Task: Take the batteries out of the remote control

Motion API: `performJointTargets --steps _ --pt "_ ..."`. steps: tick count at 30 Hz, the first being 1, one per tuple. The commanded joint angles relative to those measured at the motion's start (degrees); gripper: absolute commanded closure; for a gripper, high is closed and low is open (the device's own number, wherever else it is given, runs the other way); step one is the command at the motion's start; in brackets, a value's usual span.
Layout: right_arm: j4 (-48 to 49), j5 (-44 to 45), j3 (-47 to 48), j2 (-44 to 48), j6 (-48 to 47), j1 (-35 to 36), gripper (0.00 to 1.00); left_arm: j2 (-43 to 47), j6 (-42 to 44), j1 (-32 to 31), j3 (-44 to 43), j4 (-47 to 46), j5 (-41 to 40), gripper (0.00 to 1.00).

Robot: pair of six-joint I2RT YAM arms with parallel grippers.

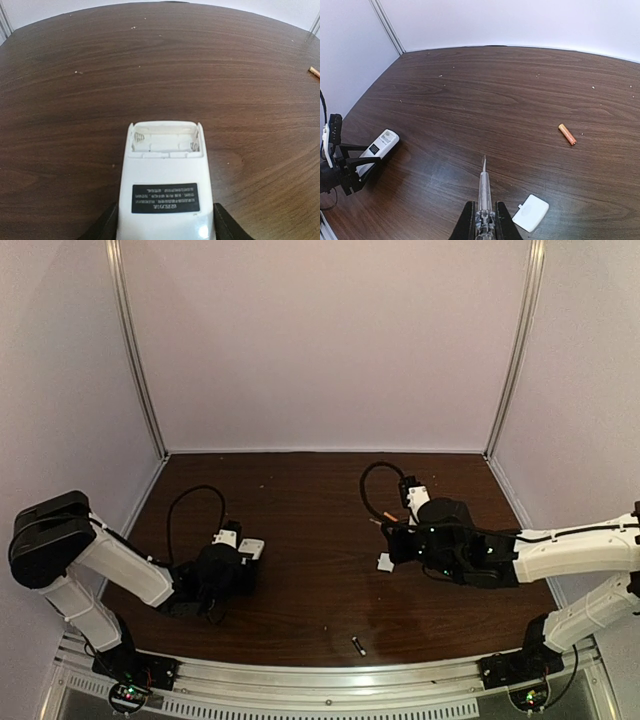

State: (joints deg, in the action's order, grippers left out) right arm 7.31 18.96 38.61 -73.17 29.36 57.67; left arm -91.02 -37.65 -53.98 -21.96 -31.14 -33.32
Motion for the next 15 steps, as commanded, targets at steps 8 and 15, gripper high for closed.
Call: performJointTargets --steps 8,15 --pt "1.4 3.8 2.7 -6.9 1.6 4.4 1.0 -1.4 -5.4 -2.0 1.7 -1.4 -2.9 0.46" --pt "3.0 4.4 3.4 -9.7 1.9 5.9 1.0 -0.1 -6.0 -2.8 2.0 -0.4 -3.5 0.14"
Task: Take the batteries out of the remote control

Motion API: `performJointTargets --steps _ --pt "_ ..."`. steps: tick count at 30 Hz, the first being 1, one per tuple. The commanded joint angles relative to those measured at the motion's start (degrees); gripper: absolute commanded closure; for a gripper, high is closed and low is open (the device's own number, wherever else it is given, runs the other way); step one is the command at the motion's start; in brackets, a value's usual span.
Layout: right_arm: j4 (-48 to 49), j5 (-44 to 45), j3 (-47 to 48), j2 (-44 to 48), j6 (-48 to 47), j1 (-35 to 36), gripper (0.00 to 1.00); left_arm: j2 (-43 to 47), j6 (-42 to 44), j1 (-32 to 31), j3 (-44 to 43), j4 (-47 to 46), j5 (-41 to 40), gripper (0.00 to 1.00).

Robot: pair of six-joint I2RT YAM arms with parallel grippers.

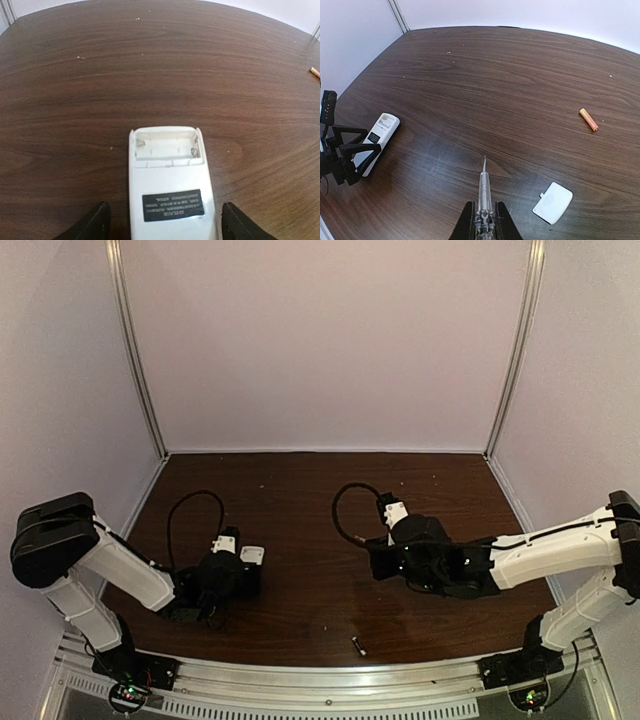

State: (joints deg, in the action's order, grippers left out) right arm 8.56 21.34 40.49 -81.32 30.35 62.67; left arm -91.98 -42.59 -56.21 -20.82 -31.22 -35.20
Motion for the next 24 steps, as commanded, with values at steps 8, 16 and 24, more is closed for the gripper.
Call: performJointTargets --steps 8,16,24 --pt "5.7 1.7 2.4 -6.7 1.4 2.2 1.0 7.8 1.0 -1.6 0.4 4.6 -1.7 0.05" --pt "13.6 1.6 1.8 -11.8 1.5 2.6 1.0 23.3 7.0 -1.8 2.4 11.0 0.1 0.04" --pt "22.8 1.6 3.0 -19.5 3.3 2.7 1.0 39.6 11.6 -1.8 4.6 19.3 1.9 0.04"
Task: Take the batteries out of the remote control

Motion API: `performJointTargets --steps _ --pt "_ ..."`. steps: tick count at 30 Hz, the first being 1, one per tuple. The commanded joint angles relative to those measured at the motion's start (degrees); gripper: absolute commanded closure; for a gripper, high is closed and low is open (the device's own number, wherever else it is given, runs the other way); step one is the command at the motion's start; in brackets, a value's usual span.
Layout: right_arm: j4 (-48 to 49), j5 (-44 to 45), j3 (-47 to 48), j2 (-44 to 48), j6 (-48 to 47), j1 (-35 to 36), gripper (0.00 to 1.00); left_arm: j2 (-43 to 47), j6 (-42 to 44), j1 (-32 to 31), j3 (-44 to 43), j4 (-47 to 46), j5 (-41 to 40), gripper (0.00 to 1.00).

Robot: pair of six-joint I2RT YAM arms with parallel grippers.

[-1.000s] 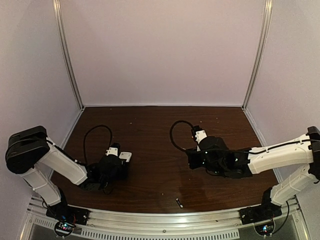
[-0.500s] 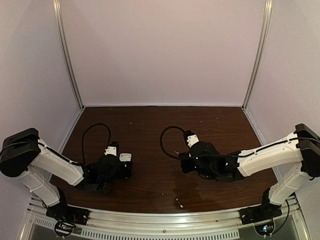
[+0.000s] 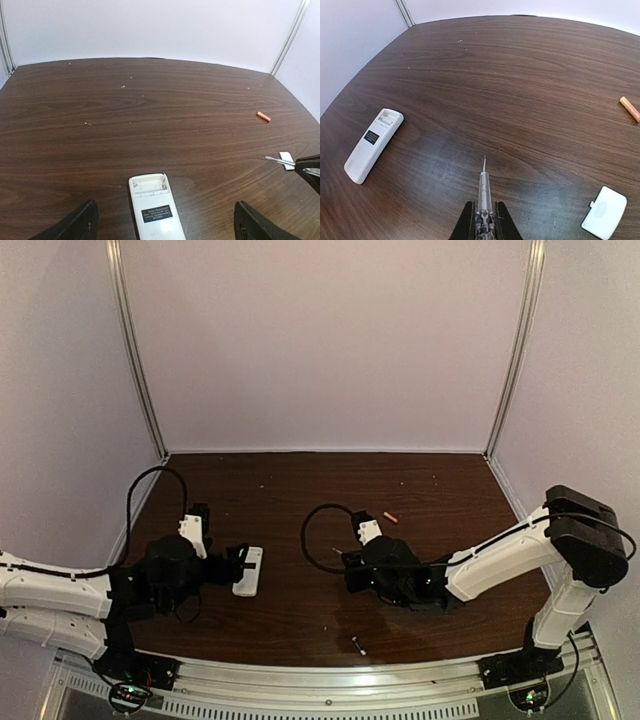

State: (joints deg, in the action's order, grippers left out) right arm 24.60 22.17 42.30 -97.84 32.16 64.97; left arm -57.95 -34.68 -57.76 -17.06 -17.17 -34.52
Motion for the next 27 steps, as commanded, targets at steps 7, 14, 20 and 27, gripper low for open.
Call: performJointTargets --steps 7,14,20,27 --pt "8.1 -0.1 4.5 -8.2 1.9 0.4 0.95 14.4 6.3 -0.2 1.6 9.7 1.5 0.03" --pt "7.1 -0.5 6.3 -11.3 2.4 0.4 0.83 13.6 7.0 -0.2 1.4 9.1 2.6 0.03" --pt "6.0 -1.3 7.6 -13.5 3.3 0.4 0.76 12.8 7.2 -0.2 0.8 9.6 3.3 0.03" --pt "5.4 -2.9 8.4 -13.5 3.4 0.4 0.73 14.3 7.3 -0.2 1.2 9.8 3.2 0.03"
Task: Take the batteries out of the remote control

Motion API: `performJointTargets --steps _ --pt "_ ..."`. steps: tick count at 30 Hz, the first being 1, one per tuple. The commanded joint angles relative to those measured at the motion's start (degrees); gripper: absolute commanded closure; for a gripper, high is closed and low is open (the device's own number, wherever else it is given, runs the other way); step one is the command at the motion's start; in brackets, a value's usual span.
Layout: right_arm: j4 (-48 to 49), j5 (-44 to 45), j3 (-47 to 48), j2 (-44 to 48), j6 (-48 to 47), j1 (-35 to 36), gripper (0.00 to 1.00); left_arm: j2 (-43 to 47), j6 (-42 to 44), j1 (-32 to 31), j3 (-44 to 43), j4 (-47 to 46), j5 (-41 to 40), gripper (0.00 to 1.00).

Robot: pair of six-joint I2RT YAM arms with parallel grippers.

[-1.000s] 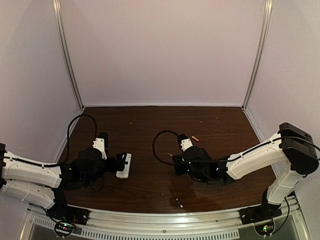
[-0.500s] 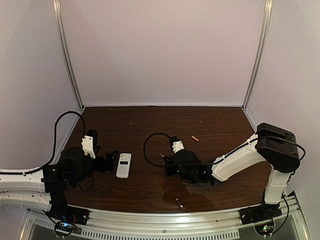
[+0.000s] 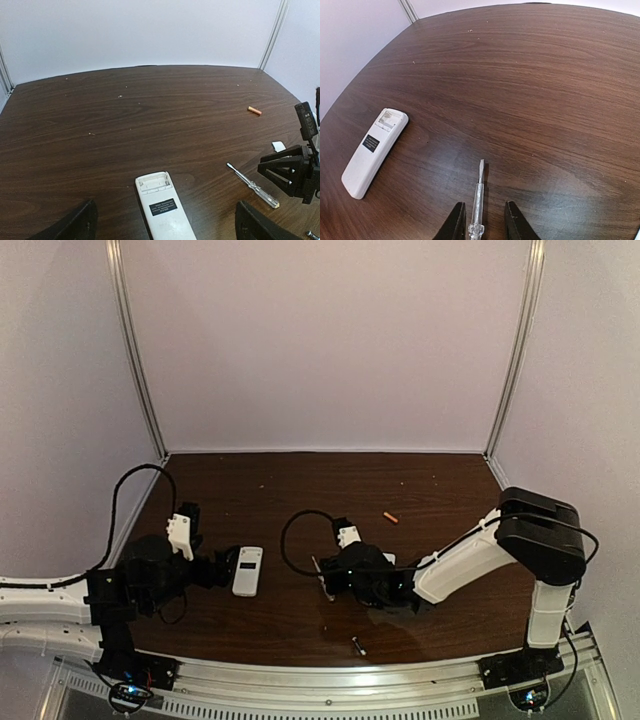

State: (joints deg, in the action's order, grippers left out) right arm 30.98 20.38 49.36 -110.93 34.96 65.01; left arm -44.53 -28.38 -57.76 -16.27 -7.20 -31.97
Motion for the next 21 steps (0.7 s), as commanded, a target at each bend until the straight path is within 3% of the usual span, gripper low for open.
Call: performJointTargets --steps 1,5,9,14,17,21 --pt "-1.3 -1.4 1.6 -0.1 0.4 0.4 0.72 0.9 1.0 -0.1 0.5 -0.1 0.7 0.03" --pt "-3.3 -2.1 2.1 2.0 -0.6 0.5 0.68 1.1 1.1 -0.1 0.5 0.1 0.4 0.03" --pt "-6.0 -1.6 1.1 6.3 -2.1 0.6 0.56 1.4 1.2 -0.1 0.5 0.6 0.0 0.03" --pt "-12.0 0.8 0.3 13.3 -4.6 0.6 0.18 2.1 1.3 -0.1 0.5 0.8 -0.4 0.03" --pt "-14.5 2.6 -0.9 17.1 -6.0 0.5 0.01 2.2 1.3 -0.1 0.4 1.1 -0.8 0.03" --pt "-17.4 4.6 -2.6 22.4 -7.8 0.4 0.0 2.3 1.5 -0.2 0.4 1.2 -1.0 0.03"
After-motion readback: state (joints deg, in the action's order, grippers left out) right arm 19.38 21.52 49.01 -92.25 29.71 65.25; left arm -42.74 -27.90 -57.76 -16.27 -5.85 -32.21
